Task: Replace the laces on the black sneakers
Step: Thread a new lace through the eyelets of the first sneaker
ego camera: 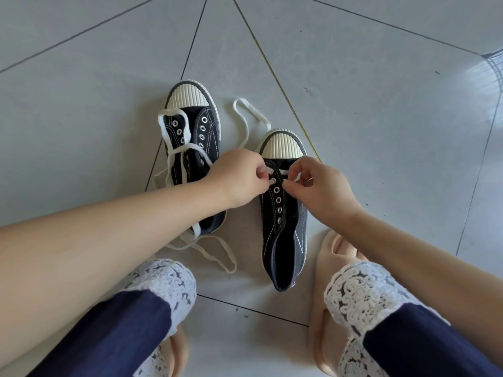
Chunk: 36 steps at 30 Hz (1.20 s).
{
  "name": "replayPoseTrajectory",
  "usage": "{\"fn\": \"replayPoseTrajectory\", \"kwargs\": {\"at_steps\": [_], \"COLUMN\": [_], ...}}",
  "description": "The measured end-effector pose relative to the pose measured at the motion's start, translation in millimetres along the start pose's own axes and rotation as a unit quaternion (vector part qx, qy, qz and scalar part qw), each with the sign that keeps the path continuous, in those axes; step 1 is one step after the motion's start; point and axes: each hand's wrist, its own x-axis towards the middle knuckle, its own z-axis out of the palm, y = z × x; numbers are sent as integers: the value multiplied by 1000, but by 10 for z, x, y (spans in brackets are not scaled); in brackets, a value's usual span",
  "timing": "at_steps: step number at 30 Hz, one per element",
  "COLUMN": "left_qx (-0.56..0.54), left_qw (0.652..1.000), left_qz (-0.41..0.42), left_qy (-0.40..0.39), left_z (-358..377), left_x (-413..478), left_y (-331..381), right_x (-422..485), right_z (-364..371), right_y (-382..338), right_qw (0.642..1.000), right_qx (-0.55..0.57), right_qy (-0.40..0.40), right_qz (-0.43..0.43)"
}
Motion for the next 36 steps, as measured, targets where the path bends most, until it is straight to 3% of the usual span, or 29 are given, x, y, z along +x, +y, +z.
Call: {"fn": "replayPoseTrajectory", "kwargs": {"at_steps": [6,11,13,17,20,26,32,36], "left_qx": [179,240,238,133,119,122,80,117], "left_qw": [969,935,940,985,990,989,991,983], "left_qz": [158,250,233,88,59,74,99,135], "left_qy": [59,82,74,66,53,41,52,33], "left_z": [-27,-46,-39,22,35,29,33,19], "left_x": [-83,-134,-139,-107,-46,2,-67,-89], "left_y": [-49,-90,-93,-81,-70,-34,-59,-90], "right_x": [22,-3,4,7,-10,48,-133,-137], "right_z": [8,68,56,47,42,28,117,143], "right_y": [-16,-20,-33,-43,-51,-91,-116,-146], "right_qw": [998,986,986,994,997,998,998,998], "right_qx": [-61,-151,-149,-82,-43,-65,43,18], "right_qy": [28,49,57,61,56,24,52,55], "right_qz": [-11,-41,-53,-32,-18,-12,2,6]}}
